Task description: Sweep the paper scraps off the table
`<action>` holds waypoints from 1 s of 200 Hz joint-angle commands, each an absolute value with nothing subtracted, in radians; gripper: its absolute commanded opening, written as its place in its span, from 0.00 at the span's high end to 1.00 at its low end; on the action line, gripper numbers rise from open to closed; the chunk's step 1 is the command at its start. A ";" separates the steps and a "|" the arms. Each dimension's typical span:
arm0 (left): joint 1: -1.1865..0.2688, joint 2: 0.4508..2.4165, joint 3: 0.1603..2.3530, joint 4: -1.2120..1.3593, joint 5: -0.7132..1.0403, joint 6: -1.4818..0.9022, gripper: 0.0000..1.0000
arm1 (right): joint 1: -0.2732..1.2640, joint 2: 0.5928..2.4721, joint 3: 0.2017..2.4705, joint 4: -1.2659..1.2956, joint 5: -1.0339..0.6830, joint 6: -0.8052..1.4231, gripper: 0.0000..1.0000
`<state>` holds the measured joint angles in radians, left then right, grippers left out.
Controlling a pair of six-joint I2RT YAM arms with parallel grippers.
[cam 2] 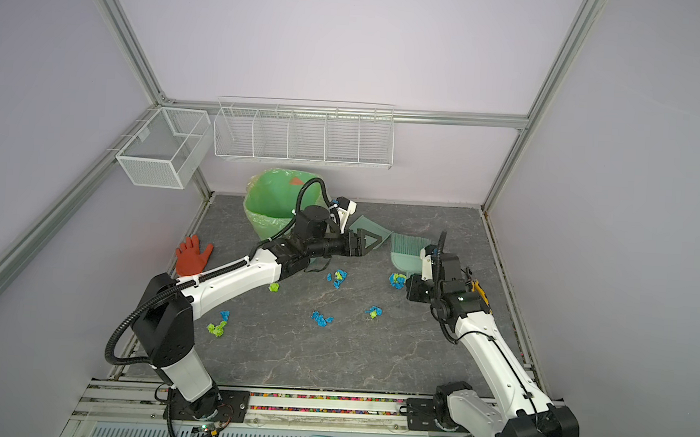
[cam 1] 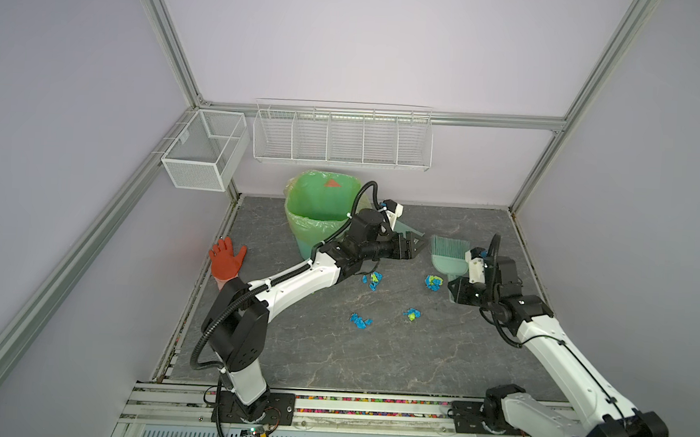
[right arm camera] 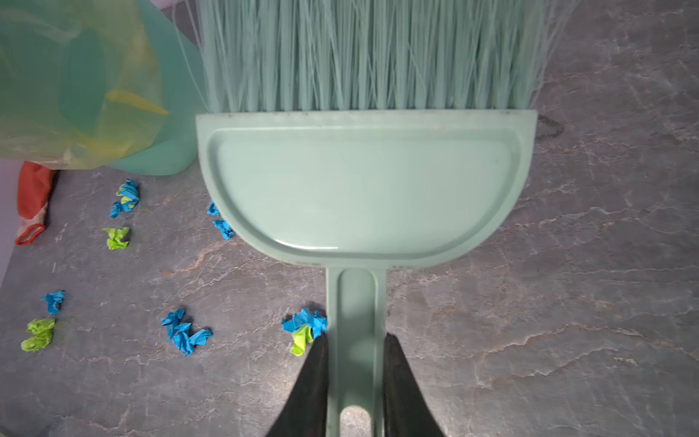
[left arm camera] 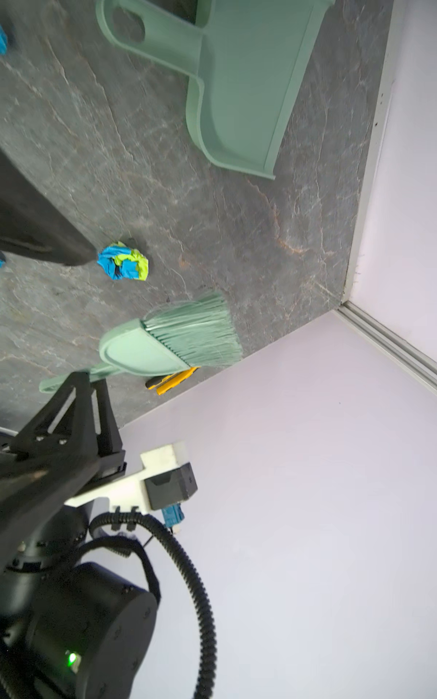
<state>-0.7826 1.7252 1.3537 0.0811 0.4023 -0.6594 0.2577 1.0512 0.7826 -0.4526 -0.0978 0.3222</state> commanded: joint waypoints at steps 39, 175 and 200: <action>-0.781 1.791 1.324 0.233 0.492 -0.784 0.36 | 0.304 0.999 0.778 -0.403 -0.059 0.380 0.93; -0.810 1.871 1.351 0.249 0.531 -0.805 0.51 | 0.391 1.017 0.798 -0.337 0.015 0.433 0.93; -0.809 1.883 1.372 0.234 0.535 -0.796 0.55 | 0.409 1.033 0.799 -0.322 0.020 0.431 0.93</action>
